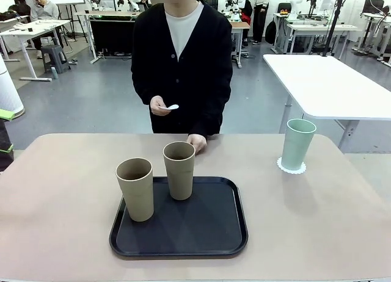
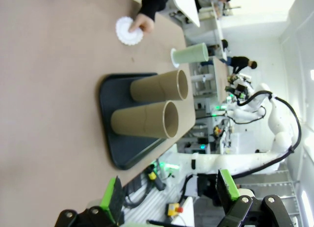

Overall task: Place coasters on the table and set cups on them.
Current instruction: Take one Reusable plastic cup from the Flat Tray and place it on a coaster set by the human.

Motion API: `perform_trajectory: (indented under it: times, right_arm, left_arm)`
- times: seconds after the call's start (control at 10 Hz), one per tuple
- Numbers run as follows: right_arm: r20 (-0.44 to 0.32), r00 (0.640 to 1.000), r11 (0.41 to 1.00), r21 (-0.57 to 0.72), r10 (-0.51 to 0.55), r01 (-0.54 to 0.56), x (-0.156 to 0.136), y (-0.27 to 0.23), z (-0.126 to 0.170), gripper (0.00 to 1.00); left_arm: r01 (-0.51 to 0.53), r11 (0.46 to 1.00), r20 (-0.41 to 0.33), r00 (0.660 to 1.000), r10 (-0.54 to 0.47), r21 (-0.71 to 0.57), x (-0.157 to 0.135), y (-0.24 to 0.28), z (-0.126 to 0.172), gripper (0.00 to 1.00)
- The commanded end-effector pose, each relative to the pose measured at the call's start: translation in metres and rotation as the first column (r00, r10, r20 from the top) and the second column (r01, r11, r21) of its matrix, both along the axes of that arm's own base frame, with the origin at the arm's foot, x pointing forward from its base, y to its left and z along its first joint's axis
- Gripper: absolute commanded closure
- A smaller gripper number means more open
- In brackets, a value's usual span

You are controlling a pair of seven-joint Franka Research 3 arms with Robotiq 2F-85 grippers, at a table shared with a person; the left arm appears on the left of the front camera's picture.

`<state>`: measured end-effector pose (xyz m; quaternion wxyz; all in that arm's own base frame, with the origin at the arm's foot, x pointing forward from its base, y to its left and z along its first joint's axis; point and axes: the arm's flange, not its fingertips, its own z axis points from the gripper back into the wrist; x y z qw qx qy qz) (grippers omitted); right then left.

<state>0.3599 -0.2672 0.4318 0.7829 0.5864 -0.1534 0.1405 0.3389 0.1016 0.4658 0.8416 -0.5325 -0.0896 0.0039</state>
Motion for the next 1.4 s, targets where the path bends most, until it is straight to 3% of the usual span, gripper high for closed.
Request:
perform_trajectory:
  times: [0.0, 1.3]
  right_arm:
    - [-0.003, 1.0, 1.0, 0.002, -0.014, 0.014, 0.0013, 0.0, 0.0002, 0.0]
    - [-0.003, 1.0, 1.0, 0.002, -0.014, 0.014, 0.0013, 0.0, 0.0002, 0.0]
  left_arm:
    - [0.001, 1.0, 0.009, 1.0, -0.001, -0.01, -0.0005, 0.0007, 0.0015, 0.0]
    - [0.001, 1.0, 0.009, 1.0, -0.001, -0.01, -0.0005, 0.0007, 0.0015, 0.0]
